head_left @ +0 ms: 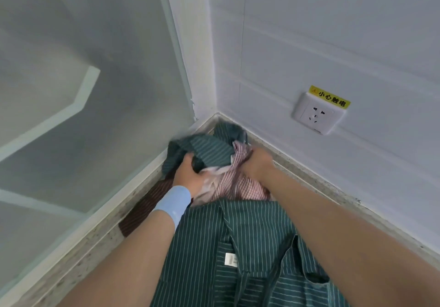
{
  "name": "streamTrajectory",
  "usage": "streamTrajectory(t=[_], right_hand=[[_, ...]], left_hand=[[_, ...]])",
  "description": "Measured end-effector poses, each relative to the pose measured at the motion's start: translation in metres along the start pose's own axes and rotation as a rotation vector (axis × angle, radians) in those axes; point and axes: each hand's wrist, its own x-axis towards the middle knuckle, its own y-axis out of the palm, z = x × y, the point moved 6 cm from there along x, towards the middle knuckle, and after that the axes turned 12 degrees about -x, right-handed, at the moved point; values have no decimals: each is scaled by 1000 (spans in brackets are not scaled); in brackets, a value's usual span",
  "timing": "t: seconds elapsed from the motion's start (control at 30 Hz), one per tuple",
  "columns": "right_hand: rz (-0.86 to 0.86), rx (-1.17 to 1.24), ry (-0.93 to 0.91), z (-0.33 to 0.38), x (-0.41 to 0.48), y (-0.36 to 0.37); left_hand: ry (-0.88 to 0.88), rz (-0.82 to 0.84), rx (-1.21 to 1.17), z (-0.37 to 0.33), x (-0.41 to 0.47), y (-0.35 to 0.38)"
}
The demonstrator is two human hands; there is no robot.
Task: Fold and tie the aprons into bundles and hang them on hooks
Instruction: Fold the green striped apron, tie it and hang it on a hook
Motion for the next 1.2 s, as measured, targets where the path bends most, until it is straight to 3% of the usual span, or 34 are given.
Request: streamTrajectory(t=[0.07,0.13,0.2,0.27,0.4,0.47,0.57,0.7,0.87,0.93,1.0,1.07,1.13,1.2], right_hand=[[-146,211,-74,9,5,-28],[-69,333,-125,12,6,-30],[-15,192,-136,7,-3,-23],[-115,54,-163,-3,-16,-12],[-442,-285,-273,-21,-67,9],[-497,-500,-340,-33,-91,29],[-221,-615,-289,-58,-116,68],[204,-535,-114,-85,-120,107],[338,-228,-167,-73,-93,94],[256,-236,-157,-73,-87,82],[63,-390,-81,-80,-96,75],[-38,-457,82,-98,-119,80],[36,-439,168,-118,-144,98],[135,-450,156,-135,-155,111]], left_hand=[[4,18,189,-13,6,4],[-46,-1,485,-18,5,2],[-5,-115,556,-24,-2,-6],[110,-135,467,-20,-9,-5],[229,306,471,17,-35,34],[224,425,632,36,-41,48],[205,330,1012,54,-37,48],[112,102,909,52,-33,30],[159,-209,997,35,-38,5],[362,-253,860,25,-54,13],[532,-133,728,24,-74,35],[524,109,705,44,-93,64],[425,306,833,78,-110,89],[301,389,952,108,-116,103]])
